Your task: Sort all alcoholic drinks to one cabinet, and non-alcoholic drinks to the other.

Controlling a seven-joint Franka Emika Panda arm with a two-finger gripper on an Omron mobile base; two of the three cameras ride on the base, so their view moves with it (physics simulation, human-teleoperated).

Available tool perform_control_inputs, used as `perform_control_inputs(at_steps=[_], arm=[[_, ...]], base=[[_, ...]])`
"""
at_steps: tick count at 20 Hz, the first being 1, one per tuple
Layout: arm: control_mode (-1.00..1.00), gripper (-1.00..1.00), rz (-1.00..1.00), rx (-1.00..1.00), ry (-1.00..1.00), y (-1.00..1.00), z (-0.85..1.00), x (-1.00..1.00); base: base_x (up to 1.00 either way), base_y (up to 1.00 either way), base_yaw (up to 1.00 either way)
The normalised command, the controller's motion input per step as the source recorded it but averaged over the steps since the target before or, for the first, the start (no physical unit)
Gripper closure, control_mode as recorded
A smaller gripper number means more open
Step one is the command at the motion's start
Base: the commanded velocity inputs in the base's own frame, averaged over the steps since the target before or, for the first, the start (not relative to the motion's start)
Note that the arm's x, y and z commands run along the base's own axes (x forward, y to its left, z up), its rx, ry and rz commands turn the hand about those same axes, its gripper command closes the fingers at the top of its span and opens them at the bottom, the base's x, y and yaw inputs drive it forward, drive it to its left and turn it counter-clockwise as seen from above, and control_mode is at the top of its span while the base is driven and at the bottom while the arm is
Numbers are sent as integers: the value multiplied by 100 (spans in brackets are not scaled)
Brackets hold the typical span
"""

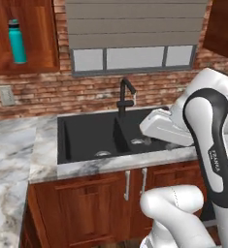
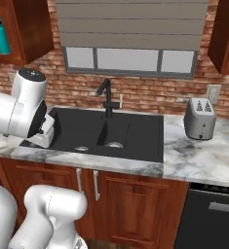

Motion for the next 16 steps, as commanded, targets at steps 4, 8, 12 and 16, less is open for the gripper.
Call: perform_control_inputs(at_steps=[4, 8, 12, 16], arm=[[100, -100, 0, 0, 0, 0, 0, 0], [100, -100, 0, 0, 0, 0, 0, 0], [100, -100, 0, 0, 0, 0, 0, 0], [100, -100, 0, 0, 0, 0, 0, 0]], base=[[-20, -100, 0], [-3, -100, 0], [0, -100, 0], [0, -100, 0]])
